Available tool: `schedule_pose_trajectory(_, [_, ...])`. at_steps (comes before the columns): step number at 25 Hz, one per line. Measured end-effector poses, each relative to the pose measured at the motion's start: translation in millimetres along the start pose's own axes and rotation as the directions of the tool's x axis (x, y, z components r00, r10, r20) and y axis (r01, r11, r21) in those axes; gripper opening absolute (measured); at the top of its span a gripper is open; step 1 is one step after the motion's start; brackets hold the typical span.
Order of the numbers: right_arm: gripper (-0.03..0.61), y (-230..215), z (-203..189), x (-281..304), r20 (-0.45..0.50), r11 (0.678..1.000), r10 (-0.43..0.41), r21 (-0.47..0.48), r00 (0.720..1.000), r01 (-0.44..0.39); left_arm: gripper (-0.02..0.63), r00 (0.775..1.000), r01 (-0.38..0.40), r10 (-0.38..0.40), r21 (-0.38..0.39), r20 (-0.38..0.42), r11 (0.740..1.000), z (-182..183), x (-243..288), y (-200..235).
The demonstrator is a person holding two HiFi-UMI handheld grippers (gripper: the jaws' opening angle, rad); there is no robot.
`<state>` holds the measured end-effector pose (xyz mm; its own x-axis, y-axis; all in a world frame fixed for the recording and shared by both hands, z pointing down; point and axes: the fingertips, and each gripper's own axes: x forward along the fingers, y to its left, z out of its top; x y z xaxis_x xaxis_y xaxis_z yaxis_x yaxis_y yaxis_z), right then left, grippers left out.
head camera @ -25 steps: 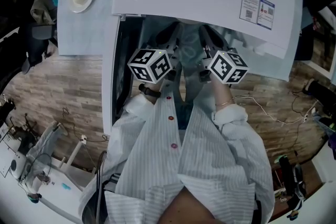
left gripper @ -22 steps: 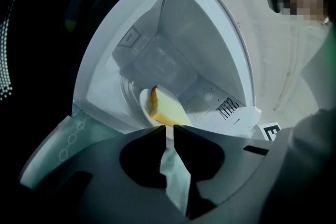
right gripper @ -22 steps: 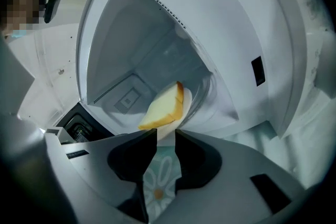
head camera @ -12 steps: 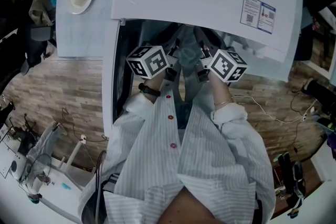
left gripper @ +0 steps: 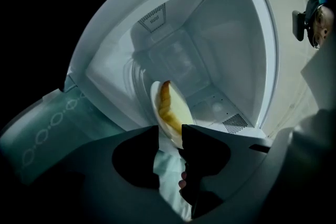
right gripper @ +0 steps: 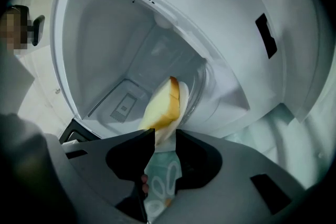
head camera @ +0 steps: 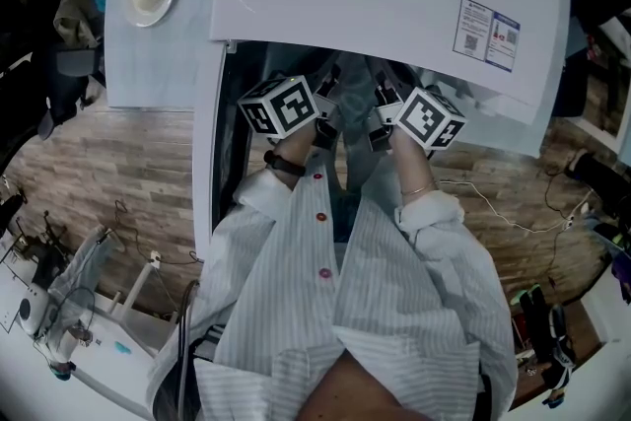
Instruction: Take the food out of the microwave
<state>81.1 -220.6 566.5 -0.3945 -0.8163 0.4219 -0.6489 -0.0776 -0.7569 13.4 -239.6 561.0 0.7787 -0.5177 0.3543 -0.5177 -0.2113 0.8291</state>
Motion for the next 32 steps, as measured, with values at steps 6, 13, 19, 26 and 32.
schedule_pose_trajectory(6, [0.112,-0.6,1.1,1.3,0.008,1.000,0.004,0.017,1.000,-0.004,0.137,1.000,-0.023,0.023,-0.002,-0.004,1.000,-0.1,1.1,3.4])
schedule_pose_trajectory(13, [0.086,-2.2,-7.3,-0.3,0.003,0.990,0.025,0.135,1.000,-0.026,0.137,1.000,-0.022,0.022,-0.035,0.000,0.999,0.4,3.2,4.6])
schedule_pose_trajectory(19, [0.074,0.6,-11.7,-2.6,0.011,0.986,0.033,0.163,0.999,-0.034,0.091,0.999,-0.035,0.035,-0.049,-0.003,0.998,-1.2,2.0,7.5])
schedule_pose_trajectory(26, [0.072,4.8,-15.6,-7.6,0.020,0.984,0.034,0.172,0.999,-0.037,0.086,1.000,-0.030,0.030,-0.044,-0.002,0.999,-3.4,-5.3,7.1])
schedule_pose_trajectory(32, [0.072,5.6,-26.0,-14.8,0.024,0.983,0.023,0.184,0.999,-0.027,0.080,0.999,-0.035,0.034,-0.036,-0.015,0.999,-10.9,-14.7,6.6])
